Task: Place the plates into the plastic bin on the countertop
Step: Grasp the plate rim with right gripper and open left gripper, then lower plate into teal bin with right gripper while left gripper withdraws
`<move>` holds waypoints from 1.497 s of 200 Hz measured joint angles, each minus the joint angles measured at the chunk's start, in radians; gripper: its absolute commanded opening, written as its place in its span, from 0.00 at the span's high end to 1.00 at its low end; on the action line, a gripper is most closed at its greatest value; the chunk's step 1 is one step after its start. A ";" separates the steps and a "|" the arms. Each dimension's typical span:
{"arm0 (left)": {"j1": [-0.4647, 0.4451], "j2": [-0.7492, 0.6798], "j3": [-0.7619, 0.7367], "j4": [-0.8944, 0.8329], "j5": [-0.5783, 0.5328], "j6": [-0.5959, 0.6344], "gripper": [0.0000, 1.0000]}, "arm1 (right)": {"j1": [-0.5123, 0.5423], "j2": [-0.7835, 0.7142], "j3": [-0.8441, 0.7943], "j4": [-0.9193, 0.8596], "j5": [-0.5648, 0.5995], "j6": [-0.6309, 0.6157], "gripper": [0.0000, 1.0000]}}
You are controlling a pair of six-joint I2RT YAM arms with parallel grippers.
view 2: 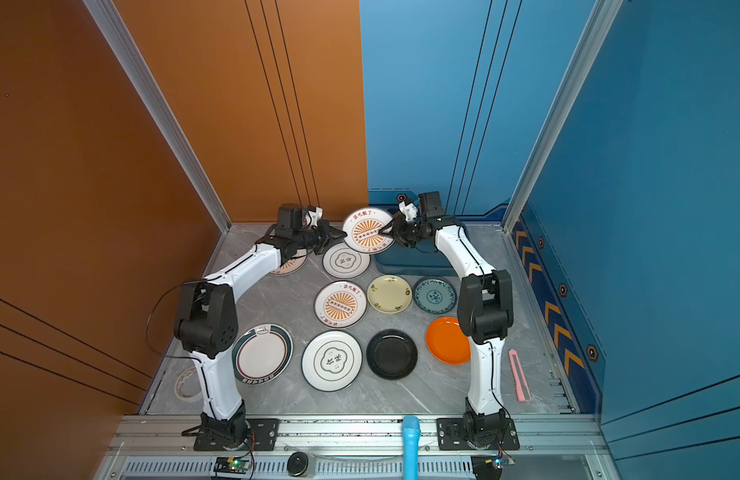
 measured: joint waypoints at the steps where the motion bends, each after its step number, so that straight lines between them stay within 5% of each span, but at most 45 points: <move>1: 0.000 0.000 0.000 0.000 0.000 0.000 1.00 | 0.000 0.000 0.000 0.000 0.000 0.002 0.77; 84: -0.002 0.012 0.024 -0.003 0.000 -0.013 0.98 | -0.025 0.001 0.000 0.034 -0.055 0.035 0.98; 170: -0.018 0.013 0.041 -0.053 -0.019 0.032 0.61 | -0.067 0.001 0.000 0.040 0.028 0.036 1.00; 183: -0.018 0.013 0.043 -0.053 -0.020 0.042 0.51 | -0.086 0.001 0.000 0.039 0.053 0.036 1.00; 193: -0.018 0.013 0.044 -0.055 -0.022 0.043 0.00 | -0.100 0.001 0.000 0.036 0.071 0.037 1.00; 299: 0.018 -0.113 -0.025 -0.164 -0.110 0.121 0.02 | -0.200 0.076 0.020 -0.097 0.221 0.037 1.00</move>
